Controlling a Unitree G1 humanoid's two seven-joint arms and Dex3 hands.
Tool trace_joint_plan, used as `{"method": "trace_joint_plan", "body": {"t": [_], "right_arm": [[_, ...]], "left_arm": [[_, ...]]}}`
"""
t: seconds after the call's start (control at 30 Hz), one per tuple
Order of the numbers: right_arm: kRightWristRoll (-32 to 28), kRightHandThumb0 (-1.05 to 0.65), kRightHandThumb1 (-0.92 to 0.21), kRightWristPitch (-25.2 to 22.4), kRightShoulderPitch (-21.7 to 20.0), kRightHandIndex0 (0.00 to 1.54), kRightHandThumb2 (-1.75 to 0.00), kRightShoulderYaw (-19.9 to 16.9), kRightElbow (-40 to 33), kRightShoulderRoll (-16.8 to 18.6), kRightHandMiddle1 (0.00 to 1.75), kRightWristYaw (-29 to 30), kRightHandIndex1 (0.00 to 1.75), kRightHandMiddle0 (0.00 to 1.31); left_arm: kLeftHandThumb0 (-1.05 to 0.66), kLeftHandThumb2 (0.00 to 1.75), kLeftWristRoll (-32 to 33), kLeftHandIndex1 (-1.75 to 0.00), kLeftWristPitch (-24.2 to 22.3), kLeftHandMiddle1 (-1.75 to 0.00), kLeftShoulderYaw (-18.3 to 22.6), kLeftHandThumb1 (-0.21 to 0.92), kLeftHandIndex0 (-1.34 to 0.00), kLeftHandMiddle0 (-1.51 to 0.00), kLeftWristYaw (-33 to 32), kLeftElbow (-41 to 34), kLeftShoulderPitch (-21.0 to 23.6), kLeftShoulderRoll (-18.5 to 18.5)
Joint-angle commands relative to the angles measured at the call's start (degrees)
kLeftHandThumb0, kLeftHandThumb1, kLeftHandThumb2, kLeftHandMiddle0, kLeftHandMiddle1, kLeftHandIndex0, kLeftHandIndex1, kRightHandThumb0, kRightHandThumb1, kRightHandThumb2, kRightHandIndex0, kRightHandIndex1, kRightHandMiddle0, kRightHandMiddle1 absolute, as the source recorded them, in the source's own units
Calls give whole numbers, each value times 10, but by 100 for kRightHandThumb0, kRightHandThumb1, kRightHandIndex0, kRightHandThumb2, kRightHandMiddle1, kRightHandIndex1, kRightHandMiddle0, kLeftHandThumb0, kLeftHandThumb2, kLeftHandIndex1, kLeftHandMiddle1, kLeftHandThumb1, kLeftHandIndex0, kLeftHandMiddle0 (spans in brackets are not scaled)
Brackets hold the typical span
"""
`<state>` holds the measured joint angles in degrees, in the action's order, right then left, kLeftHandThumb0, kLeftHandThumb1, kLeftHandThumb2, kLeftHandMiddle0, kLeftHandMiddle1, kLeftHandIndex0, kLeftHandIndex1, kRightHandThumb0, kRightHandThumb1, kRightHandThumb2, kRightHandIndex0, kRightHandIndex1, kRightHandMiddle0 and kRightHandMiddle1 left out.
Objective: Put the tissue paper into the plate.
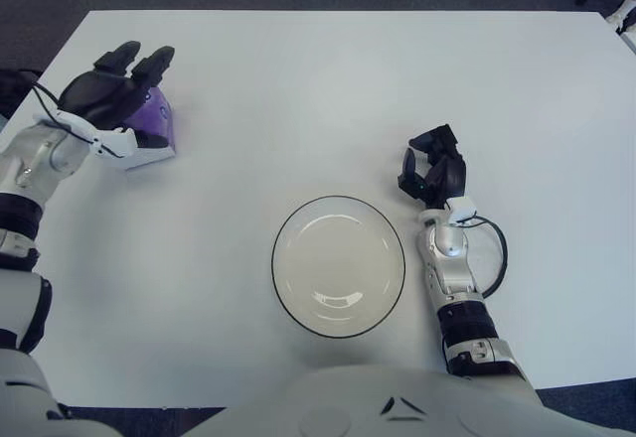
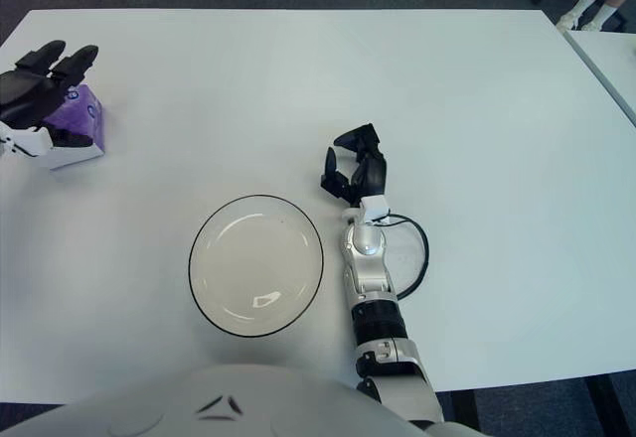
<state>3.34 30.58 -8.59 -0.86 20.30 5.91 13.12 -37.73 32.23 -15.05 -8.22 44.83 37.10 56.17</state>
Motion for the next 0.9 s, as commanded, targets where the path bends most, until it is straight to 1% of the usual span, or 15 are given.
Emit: {"method": "trace_joint_plan", "body": {"t": [0.0,0.43,0.63,0.87], "right_arm": [[10,-41,-57,8,85,63,-101,-8,79,-10,175,1,150,42],[10,-41,-56,5,89,62,-101,-9,73,-11,175,2,150,42],[4,-41,-56,0,92,62,-102,-12,68,-13,175,-3,150,42],[-2,-41,-55,-3,96,62,-103,-15,61,-11,175,-6,151,43]], "left_arm": [[-105,53,10,0,-4,0,10,66,0,0,23,-11,-21,7],[-105,52,-4,0,-34,0,-14,68,0,0,64,13,-14,-20],[-105,53,-20,0,-50,0,-34,69,0,0,73,51,6,-39],[-105,53,-39,0,-59,0,-62,69,0,0,70,123,32,-67]]}}
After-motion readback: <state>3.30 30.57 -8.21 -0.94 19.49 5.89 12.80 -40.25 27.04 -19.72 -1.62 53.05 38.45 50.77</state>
